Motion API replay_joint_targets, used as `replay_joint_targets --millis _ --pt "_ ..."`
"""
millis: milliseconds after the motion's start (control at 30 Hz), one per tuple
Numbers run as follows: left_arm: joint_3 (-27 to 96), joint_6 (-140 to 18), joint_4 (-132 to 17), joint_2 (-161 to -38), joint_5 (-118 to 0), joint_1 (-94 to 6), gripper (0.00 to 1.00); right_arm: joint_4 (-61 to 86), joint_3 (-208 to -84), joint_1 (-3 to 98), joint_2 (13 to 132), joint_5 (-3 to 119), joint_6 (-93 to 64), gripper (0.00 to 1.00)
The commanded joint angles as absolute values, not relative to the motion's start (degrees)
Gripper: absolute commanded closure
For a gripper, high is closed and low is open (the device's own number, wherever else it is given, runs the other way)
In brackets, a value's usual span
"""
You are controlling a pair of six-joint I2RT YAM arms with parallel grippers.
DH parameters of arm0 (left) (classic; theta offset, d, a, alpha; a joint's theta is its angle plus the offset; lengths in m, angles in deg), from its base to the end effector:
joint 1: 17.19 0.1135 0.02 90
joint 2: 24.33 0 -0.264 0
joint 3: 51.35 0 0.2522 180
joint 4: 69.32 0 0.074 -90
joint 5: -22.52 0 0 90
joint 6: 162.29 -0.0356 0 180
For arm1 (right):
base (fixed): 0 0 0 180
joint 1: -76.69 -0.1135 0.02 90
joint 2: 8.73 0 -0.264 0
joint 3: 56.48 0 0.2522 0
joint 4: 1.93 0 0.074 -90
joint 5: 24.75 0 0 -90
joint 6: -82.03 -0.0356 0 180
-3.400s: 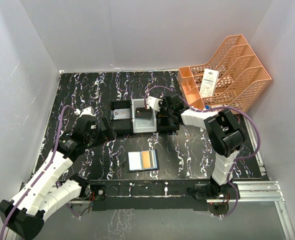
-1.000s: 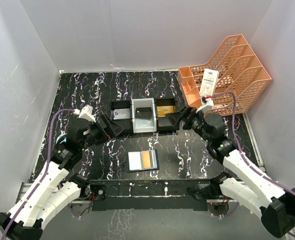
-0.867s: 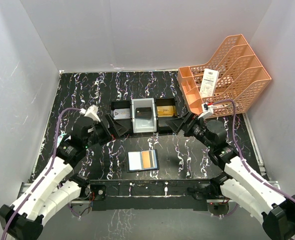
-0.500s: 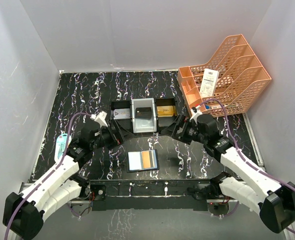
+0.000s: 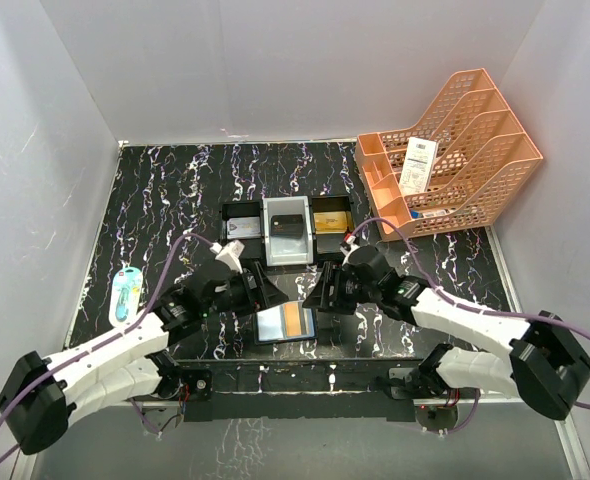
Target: Take the credit cards out of the card holder
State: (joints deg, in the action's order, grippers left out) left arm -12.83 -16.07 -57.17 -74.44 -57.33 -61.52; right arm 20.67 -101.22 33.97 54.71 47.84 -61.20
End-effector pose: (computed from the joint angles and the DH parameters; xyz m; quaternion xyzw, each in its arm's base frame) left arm 0.1369 -0.1425 0.2215 -0.0383 0.8347 -0.4661 0.2910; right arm 0.1558 0.1584 0.1975 0.0203 0.9025 0.3951 0.1704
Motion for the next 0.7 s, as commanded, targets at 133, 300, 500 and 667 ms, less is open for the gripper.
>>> replay_joint_targets --millis 133,300,500,667 --pt "-15.77 -11.65 -61.74 -73.65 -67.21 -67.04 0.30 10.89 -101.10 31.43 57.78 49.53 -65.34 0.55" --pt "-16.51 -11.52 -61.76 -75.17 -67.05 -67.31 0.37 10.95 -103.08 31.26 63.48 47.59 -64.90 0.70" --pt "-17.20 -11.31 -63.46 -76.82 -66.17 -67.35 0.41 10.71 -103.93 31.07 67.81 47.52 -64.95 0.75" --pt "-18.34 -10.97 -65.42 -78.76 -64.81 -67.39 0.42 9.25 -104.01 31.07 71.71 45.97 -64.65 0.77"
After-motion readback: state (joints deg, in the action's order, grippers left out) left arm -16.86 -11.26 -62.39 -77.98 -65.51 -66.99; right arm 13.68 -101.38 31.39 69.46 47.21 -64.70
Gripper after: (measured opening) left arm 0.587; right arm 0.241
